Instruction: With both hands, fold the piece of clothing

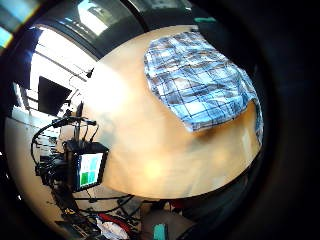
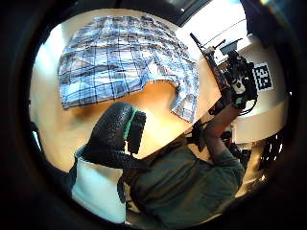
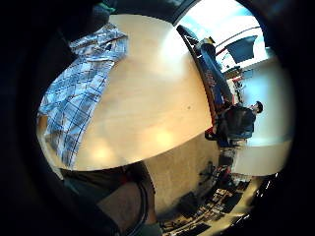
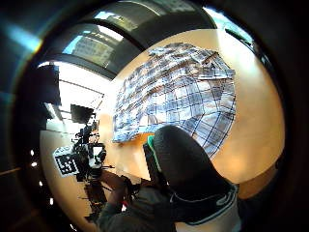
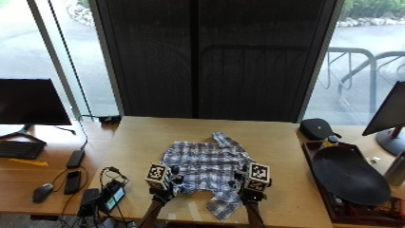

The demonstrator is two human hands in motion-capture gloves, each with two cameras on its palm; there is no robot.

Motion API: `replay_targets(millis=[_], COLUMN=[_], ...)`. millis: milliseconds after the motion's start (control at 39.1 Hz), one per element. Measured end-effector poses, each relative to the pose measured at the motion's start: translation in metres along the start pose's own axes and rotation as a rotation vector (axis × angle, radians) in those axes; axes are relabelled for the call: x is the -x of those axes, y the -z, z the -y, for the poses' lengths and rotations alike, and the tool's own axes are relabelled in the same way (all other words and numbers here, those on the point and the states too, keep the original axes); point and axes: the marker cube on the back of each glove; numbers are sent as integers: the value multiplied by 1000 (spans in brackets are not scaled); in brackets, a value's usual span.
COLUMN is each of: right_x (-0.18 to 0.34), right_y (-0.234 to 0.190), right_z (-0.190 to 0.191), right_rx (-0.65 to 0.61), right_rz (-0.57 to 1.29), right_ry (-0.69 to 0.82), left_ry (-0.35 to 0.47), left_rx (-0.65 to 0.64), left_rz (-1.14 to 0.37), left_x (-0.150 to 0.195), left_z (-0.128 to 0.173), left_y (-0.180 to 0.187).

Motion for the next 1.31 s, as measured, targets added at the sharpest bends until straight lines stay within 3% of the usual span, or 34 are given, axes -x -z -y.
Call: replay_targets(millis=[205, 538, 589, 691, 742, 819, 998, 1075, 1305], right_x=[-8, 3, 4, 5, 7, 10, 15, 20, 27], right_y=[-15, -58, -67, -86, -86, -66, -62, -62, -61], right_z=[18, 15, 18, 27, 28, 19, 19, 22, 20], right_rx=[40, 272, 317, 416, 437, 439, 439, 387, 350], right_rz=[-40, -245, -273, -291, -287, -316, -359, -363, -375], right_ry=[21, 206, 227, 260, 271, 276, 286, 298, 333], left_ry=[-27, -68, -72, -119, -124, -125, -170, -139, -119], left_rx=[145, 333, 329, 190, 232, 342, 334, 393, 320], left_rz=[12, 143, 160, 157, 130, 116, 85, 75, 61], left_x=[6, 19, 16, 10, 9, 8, 5, 2, -4], left_z=[9, 22, 21, 37, 34, 22, 25, 16, 21], left_y=[-21, -59, -52, -43, -45, -40, -44, -40, -40])
